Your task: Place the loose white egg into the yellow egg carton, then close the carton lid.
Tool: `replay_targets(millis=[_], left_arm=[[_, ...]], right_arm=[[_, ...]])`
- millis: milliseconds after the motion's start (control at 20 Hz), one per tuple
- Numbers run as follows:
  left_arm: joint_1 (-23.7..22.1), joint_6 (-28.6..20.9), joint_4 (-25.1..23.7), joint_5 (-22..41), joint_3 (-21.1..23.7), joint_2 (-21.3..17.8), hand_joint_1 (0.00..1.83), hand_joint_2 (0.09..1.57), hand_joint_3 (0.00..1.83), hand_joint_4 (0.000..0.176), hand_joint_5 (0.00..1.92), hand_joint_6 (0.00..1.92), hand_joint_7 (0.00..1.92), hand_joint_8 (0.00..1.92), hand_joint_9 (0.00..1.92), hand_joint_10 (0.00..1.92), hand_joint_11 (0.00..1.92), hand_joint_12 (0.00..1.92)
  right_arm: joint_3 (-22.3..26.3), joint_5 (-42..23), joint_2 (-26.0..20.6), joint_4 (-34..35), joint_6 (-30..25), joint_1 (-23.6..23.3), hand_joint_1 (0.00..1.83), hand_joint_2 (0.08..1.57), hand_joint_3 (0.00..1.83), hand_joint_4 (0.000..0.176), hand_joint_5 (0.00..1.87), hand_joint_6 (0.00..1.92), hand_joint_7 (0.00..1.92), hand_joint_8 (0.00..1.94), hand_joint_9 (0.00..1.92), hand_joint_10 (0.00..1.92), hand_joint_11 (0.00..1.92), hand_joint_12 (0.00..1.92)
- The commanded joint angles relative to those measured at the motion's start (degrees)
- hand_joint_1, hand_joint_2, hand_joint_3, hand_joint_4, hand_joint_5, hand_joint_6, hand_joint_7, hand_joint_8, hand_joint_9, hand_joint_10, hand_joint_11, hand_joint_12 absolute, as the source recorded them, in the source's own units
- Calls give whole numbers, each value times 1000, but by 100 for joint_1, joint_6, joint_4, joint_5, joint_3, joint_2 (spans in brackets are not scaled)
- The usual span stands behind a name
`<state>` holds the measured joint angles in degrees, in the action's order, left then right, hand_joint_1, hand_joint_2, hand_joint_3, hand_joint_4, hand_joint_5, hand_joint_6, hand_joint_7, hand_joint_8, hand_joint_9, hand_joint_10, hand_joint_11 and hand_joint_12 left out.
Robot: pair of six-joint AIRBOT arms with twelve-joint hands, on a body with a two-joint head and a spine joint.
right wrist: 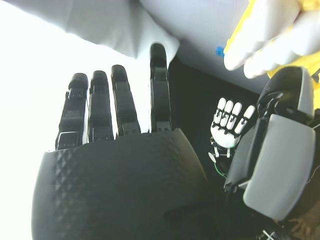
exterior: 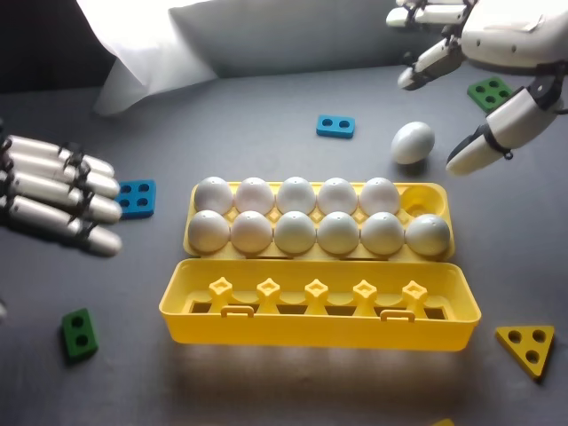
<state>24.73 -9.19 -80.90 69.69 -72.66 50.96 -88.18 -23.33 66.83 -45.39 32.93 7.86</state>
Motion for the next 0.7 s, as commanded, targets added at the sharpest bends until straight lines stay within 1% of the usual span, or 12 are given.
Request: replay_targets(millis=[0, 50, 100, 200, 250, 300, 350, 400, 450, 500, 550, 650], left_arm=[[11, 3, 446, 398, -62, -26, 0, 1205, 0, 101, 216, 5, 139, 8, 41, 10, 0, 0], [55, 22, 444, 423, -72, -4, 0, 1206, 0, 93, 214, 3, 137, 7, 50, 14, 0, 0], [91, 42, 444, 449, -71, 7, 0, 1206, 0, 93, 214, 3, 137, 7, 50, 14, 0, 0], [171, 96, 443, 496, -70, 52, 0, 1190, 0, 101, 184, 0, 90, 0, 1, 0, 0, 0], [208, 105, 439, 496, -73, 79, 0, 1197, 0, 100, 189, 3, 121, 12, 41, 16, 33, 15], [243, 105, 414, 496, -76, 119, 0, 1197, 0, 100, 189, 3, 121, 12, 41, 16, 33, 15], [263, 106, 363, 495, -79, 141, 0, 1197, 0, 111, 142, 0, 104, 2, 56, 16, 44, 24], [292, 118, 288, 478, -82, 166, 0, 1197, 0, 111, 142, 0, 104, 2, 56, 16, 44, 24], [352, 146, 244, 459, -86, 186, 0, 1205, 0, 96, 191, 3, 170, 7, 134, 5, 8, 301], [419, 171, 209, 451, -93, 203, 0, 1205, 0, 101, 109, 4, 92, 8, 44, 11, 1, 101], [469, 189, 163, 451, -99, 214, 0, 1208, 1, 100, 109, 8, 101, 13, 26, 10, 0, 19], [558, 218, 112, 435, -113, 230, 0, 1199, 0, 92, 164, 14, 163, 15, 55, 13, 15, 7]], right_arm=[[-63, -436, -37, 207, -52, -95, 542, 716, 0, 176, 751, 35, 64, 11, 0, 0, 0, 0], [-103, -436, -8, 206, -52, -96, 565, 706, 0, 176, 778, 17, 71, 4, 0, 0, 0, 0], [-135, -436, 20, 206, -50, -96, 565, 706, 0, 176, 778, 17, 71, 4, 0, 0, 0, 0], [-169, -447, 63, 205, -45, -100, 596, 699, 0, 176, 825, 23, 77, 2, 0, 0, 0, 0], [-176, -452, 80, 202, -31, -102, 602, 687, 0, 176, 835, 25, 88, 7, 0, 0, 0, 0], [-182, -457, 103, 183, -20, -112, 602, 687, 0, 176, 835, 25, 88, 7, 0, 0, 0, 0], [-182, -458, 114, 161, -20, -123, 682, 681, 0, 176, 839, 20, 40, 0, 0, 0, 0, 0], [-184, -465, 126, 141, -20, -130, 682, 681, 0, 176, 839, 20, 40, 0, 0, 0, 0, 0], [-185, -476, 139, 105, -20, -137, 772, 703, 0, 176, 848, 21, 18, 0, 0, 0, 0, 0], [-186, -483, 150, 68, -20, -144, 797, 723, 9, 176, 837, 15, 22, 3, 0, 0, 0, 0], [-186, -485, 154, 60, -20, -150, 808, 724, 9, 176, 851, 18, 36, 9, 0, 0, 0, 0], [-186, -494, 162, 53, -19, -169, 791, 740, 13, 176, 845, 12, 23, 1, 0, 0, 0, 0]])
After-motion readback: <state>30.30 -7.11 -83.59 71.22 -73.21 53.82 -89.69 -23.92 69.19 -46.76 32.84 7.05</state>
